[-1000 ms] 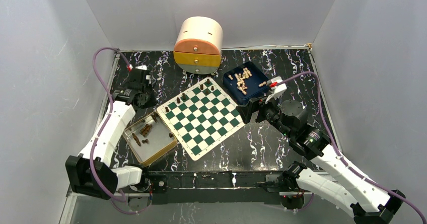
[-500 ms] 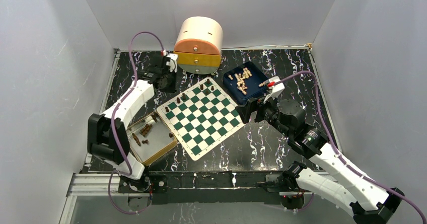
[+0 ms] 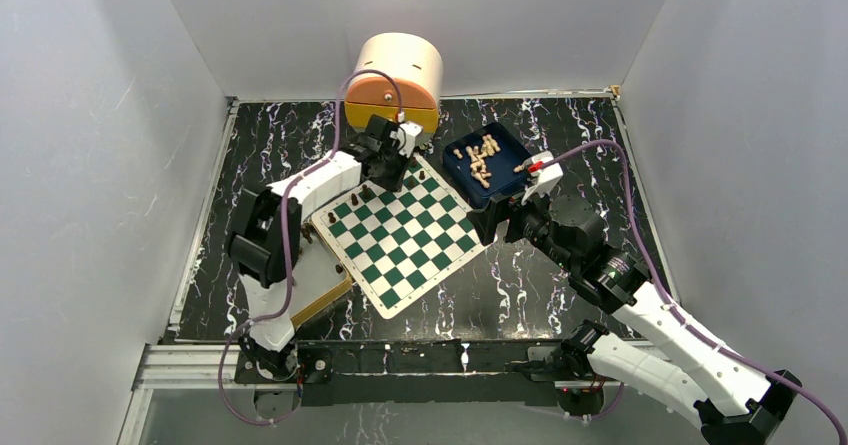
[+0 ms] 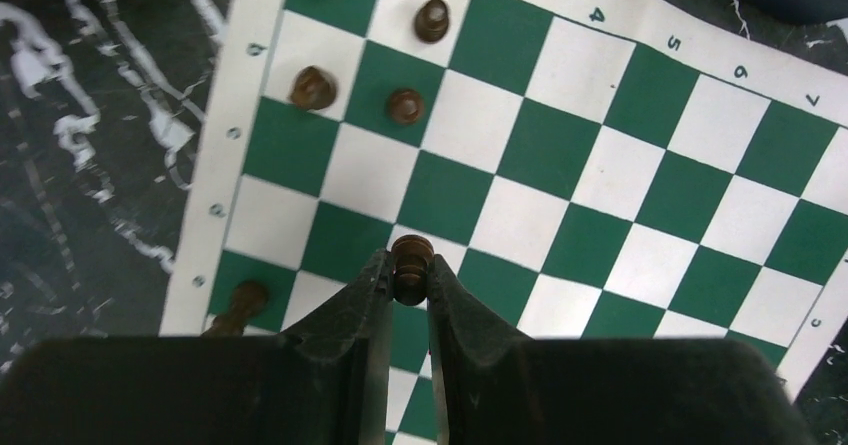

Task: Set up the chess pieces on the board
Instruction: Place the chess piece on the chessboard.

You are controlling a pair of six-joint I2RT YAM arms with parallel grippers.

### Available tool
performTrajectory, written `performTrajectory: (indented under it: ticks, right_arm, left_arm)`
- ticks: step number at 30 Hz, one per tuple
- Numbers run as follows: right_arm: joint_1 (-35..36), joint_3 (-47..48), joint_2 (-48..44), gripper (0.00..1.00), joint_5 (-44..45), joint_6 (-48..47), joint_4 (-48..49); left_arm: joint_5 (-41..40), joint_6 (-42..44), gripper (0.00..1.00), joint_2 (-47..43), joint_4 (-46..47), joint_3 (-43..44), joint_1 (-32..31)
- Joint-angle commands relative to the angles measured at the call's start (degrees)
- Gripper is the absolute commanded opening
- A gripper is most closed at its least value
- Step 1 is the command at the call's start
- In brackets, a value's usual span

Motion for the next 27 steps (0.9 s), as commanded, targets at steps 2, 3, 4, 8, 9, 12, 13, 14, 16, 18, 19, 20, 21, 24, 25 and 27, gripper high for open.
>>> performTrajectory:
  ticks: [2,3,4,8,9,12,13,14,16,18,19,20,21,24,25,27]
  right_arm:
    - [-0.01,3.39,0.09,0.99,1.40,-0.56,1.61]
    - [-0.03,3.49,0.09,0.99,1.51,-0.56,1.49]
    - [0.00,3.52,0.15,0.99,1.59,-0.58,1.47]
    - [-0.02,3.67,0.16,0.99,1.94,-0.76,1.38]
    - [0.01,3.69,0.17,0.99,1.97,-0.85,1.38]
    - [-0.06,3.78,0.32,0.99,2.27,-0.86,1.16]
    - [0.01,3.78,0.26,0.99,2.30,-0.91,1.12]
    - [-0.02,3.78,0.19,0.99,2.32,-0.93,1.14]
    - [0.05,3.87,0.23,0.99,2.45,-1.02,1.09]
    - [-0.05,4.02,0.32,0.99,2.60,-1.21,1.02]
    - [0.02,4.11,0.38,0.99,2.66,-1.25,0.90]
    - [0.00,4.13,0.42,0.99,2.72,-1.35,0.93]
    - [-0.01,4.13,0.42,0.99,2.76,-1.36,0.92]
    - [-0.05,4.22,0.48,0.99,2.83,-1.45,0.92]
    - [-0.02,4.16,0.48,0.99,2.85,-1.45,0.96]
    - [-0.05,4.13,0.59,0.99,2.86,-1.48,0.94]
  left_arm:
    - [1.41,2.42,0.12,3.12,1.92,2.77,-1.01]
    - [1.46,2.54,0.12,3.40,2.65,2.37,-1.02]
    - [1.48,2.74,0.12,3.51,3.65,1.86,-1.02]
    - [0.87,2.91,0.12,3.70,6.93,-0.07,-1.02]
    - [0.46,2.87,0.12,3.82,7.42,-0.23,-1.02]
    - [-0.01,2.86,0.12,4.41,8.63,-0.39,-1.02]
    - [-0.02,2.87,0.12,4.82,8.72,-0.28,-1.02]
    - [-0.10,2.93,0.12,4.97,8.80,-0.23,-1.02]
    - [-0.32,2.91,0.12,5.52,8.83,-0.01,-1.02]
    - [-0.75,3.08,0.12,5.87,8.71,0.04,-1.02]
    - [-1.25,3.16,0.12,6.10,8.60,0.09,-1.02]
    - [-1.72,3.33,0.13,6.21,8.42,0.19,-1.02]
    - [-2.17,3.53,0.13,6.41,8.31,0.29,-1.02]
    - [-3.22,4.11,0.13,6.87,8.22,0.31,-1.02]
    - [-3.28,4.28,0.13,7.01,8.22,0.33,-1.02]
    - [-3.29,4.44,0.13,7.41,8.21,0.43,-1.02]
